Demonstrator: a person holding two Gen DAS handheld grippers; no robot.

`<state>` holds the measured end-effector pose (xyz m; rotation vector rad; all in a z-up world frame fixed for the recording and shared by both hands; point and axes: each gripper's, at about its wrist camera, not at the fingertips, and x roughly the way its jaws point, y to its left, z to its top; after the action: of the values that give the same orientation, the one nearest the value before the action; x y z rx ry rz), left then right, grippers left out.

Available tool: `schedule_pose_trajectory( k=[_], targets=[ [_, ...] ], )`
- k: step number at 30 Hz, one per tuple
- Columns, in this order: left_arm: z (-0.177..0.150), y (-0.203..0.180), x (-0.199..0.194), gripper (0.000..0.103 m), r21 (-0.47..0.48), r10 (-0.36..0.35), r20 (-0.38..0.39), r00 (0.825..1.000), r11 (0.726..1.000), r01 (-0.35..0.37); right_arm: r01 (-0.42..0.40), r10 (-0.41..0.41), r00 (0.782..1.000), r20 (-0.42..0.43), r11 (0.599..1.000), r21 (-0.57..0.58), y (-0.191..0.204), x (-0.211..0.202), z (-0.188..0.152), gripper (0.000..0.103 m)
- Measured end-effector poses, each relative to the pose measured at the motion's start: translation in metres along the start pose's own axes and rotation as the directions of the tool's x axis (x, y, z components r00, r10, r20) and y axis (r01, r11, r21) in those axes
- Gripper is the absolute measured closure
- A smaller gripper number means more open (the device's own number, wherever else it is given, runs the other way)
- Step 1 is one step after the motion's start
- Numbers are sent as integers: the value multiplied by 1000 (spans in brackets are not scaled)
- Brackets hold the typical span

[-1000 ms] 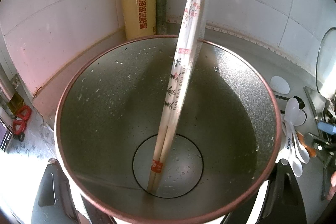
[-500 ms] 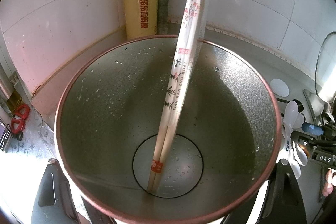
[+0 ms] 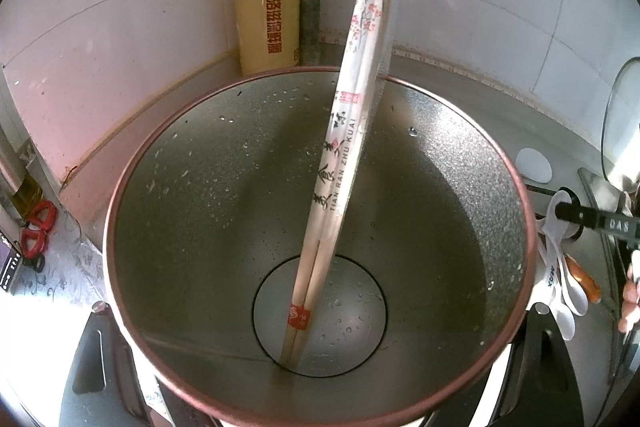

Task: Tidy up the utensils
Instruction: 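Move the right tool back to the utensil pile, then grasp a white measuring spoon from the pile with the right gripper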

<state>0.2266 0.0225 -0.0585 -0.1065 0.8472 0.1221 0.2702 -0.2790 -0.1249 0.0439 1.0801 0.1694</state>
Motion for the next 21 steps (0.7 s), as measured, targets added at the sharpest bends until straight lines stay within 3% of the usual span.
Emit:
schedule_pose_trajectory(
  k=[11,21],
  targets=[
    [1,0,1,14,-1,1,-2,1000,1000,-1,-102,104,994,-21,992,79,-11,15,4,64],
    [2,0,2,14,2,3,-1,1000,1000,-3,-118,119,993,-8,985,124,-18,7,-5,92]
  ],
)
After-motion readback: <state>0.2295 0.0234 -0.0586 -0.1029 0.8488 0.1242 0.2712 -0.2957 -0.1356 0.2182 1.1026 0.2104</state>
